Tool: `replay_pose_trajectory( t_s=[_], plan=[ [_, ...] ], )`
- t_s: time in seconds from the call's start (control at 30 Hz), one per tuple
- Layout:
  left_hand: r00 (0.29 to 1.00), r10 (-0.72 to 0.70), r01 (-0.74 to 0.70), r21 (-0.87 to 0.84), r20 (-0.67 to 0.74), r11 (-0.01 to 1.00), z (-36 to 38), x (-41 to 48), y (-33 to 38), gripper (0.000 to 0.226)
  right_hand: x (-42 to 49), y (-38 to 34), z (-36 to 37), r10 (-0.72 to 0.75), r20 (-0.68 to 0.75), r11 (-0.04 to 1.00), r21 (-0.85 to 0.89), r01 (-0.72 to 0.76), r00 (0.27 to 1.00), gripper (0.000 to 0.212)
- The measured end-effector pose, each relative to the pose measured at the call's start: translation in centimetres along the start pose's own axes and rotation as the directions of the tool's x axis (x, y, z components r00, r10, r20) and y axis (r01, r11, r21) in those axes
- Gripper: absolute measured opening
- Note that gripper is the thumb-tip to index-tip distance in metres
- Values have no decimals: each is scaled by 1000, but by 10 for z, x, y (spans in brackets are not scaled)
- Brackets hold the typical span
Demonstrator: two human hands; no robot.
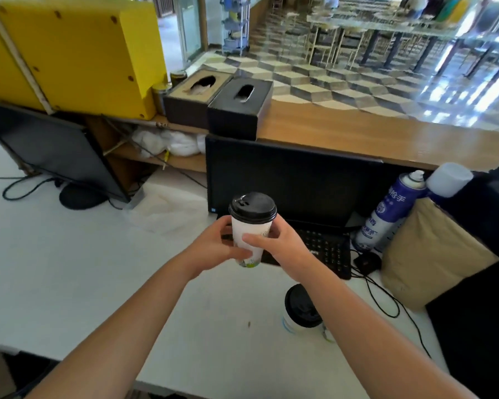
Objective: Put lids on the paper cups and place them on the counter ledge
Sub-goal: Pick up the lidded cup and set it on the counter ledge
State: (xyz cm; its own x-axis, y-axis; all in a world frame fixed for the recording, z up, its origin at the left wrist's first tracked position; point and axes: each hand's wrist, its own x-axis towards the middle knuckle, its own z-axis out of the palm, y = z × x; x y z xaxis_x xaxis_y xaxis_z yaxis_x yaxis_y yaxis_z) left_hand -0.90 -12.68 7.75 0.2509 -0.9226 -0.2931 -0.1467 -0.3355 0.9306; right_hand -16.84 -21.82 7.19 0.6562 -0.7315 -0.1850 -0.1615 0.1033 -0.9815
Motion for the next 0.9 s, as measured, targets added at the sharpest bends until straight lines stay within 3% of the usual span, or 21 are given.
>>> replay_pose_trajectory(
  t_s=[0.13, 0.27, 0.43, 0.67, 0.9],
  plan=[
    [989, 119, -112, 77, -88, 991, 16, 9, 4, 70, 0, -2, -12, -36, 24, 999, 39, 35, 999, 60],
    [979, 133, -122, 80, -155, 989, 28, 14, 2, 73, 1, 1, -24, -20, -1, 998, 52, 20, 1000, 73],
    [950, 210, -188, 115, -233, 975, 37, 18, 11, 78, 2, -4, -33, -60, -9, 998, -16, 59, 998, 64],
    [970, 242, -235, 157, -29, 959, 13, 38, 62, 76, 14, -42, -62, -131, -33, 991, 12, 131, 991, 60],
    [929, 370, -364, 130, -19, 922, 0, 64, 122, 76, 37, -100, -94, -222, -9, 975, -9, 222, 975, 57]
  ],
)
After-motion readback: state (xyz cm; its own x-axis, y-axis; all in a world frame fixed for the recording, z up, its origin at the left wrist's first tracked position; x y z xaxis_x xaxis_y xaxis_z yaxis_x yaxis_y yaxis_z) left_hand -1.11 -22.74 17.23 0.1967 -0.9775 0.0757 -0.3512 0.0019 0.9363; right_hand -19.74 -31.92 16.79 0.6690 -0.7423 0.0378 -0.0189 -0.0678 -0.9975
